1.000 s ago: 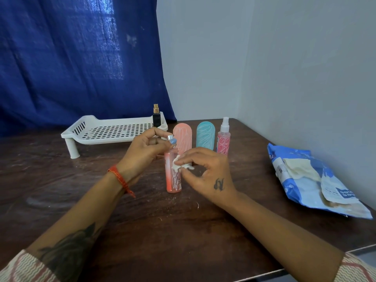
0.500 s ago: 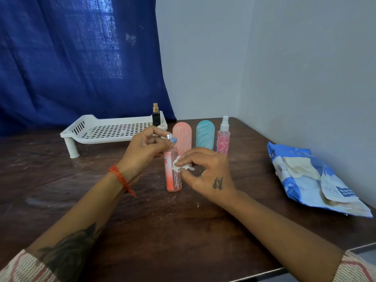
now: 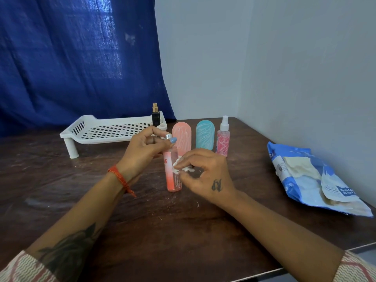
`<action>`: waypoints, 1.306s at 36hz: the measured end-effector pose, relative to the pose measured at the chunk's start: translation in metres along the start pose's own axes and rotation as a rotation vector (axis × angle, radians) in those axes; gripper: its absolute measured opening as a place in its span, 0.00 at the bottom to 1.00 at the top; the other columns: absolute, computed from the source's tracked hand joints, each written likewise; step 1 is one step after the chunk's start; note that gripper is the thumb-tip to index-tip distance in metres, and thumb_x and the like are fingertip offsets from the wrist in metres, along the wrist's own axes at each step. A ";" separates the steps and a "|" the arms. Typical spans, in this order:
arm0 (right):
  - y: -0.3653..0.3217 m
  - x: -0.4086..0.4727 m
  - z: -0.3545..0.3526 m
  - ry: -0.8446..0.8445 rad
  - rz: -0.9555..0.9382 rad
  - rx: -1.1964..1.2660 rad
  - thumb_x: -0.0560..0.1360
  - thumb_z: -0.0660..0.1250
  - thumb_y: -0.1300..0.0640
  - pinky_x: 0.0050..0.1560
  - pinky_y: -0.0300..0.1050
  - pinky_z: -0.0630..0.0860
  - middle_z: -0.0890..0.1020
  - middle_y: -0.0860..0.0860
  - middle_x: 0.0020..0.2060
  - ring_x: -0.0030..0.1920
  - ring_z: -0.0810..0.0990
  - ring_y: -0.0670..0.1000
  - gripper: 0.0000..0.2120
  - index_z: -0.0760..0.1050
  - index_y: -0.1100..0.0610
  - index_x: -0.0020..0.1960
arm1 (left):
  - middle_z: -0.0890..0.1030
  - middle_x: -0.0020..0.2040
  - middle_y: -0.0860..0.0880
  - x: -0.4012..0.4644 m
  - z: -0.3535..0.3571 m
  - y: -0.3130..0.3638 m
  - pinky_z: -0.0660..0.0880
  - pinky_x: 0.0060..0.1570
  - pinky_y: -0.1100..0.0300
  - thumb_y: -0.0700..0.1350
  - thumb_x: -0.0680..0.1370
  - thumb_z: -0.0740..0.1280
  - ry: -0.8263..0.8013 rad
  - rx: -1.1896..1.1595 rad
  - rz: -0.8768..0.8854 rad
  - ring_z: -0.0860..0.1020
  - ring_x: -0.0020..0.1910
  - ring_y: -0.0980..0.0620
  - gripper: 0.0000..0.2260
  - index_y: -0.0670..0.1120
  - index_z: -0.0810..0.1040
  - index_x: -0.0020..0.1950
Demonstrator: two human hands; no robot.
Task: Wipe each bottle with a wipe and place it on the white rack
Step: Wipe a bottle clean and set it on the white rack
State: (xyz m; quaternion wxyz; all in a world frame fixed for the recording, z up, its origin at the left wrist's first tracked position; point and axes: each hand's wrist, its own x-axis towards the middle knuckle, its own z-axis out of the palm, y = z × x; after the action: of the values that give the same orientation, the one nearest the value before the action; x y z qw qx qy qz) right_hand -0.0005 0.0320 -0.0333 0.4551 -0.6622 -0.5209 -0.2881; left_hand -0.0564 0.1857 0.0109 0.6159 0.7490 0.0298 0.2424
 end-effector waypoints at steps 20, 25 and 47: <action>-0.001 0.000 -0.001 -0.026 -0.047 -0.012 0.65 0.72 0.65 0.44 0.39 0.79 0.85 0.50 0.40 0.42 0.81 0.43 0.07 0.84 0.58 0.42 | 0.81 0.39 0.45 -0.001 0.001 0.001 0.74 0.40 0.61 0.38 0.73 0.70 0.004 -0.002 0.022 0.80 0.36 0.57 0.06 0.48 0.75 0.42; 0.000 0.007 -0.002 0.150 -0.007 0.005 0.69 0.73 0.65 0.46 0.38 0.79 0.84 0.53 0.44 0.46 0.81 0.45 0.08 0.82 0.61 0.49 | 0.82 0.37 0.47 -0.001 0.002 0.002 0.76 0.39 0.62 0.37 0.73 0.69 -0.016 -0.013 0.031 0.80 0.35 0.56 0.07 0.48 0.75 0.42; 0.006 0.005 -0.003 0.057 0.170 0.042 0.68 0.74 0.62 0.39 0.31 0.77 0.84 0.49 0.41 0.41 0.80 0.43 0.07 0.83 0.58 0.47 | 0.82 0.41 0.46 0.001 -0.002 -0.001 0.74 0.32 0.70 0.36 0.75 0.67 0.003 0.010 -0.012 0.81 0.36 0.59 0.06 0.46 0.74 0.44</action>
State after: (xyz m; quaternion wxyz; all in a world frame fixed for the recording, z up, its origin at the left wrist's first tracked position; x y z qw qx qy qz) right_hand 0.0072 0.0307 -0.0296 0.5063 -0.6861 -0.4553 -0.2562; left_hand -0.0558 0.1883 0.0105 0.6134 0.7517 0.0365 0.2395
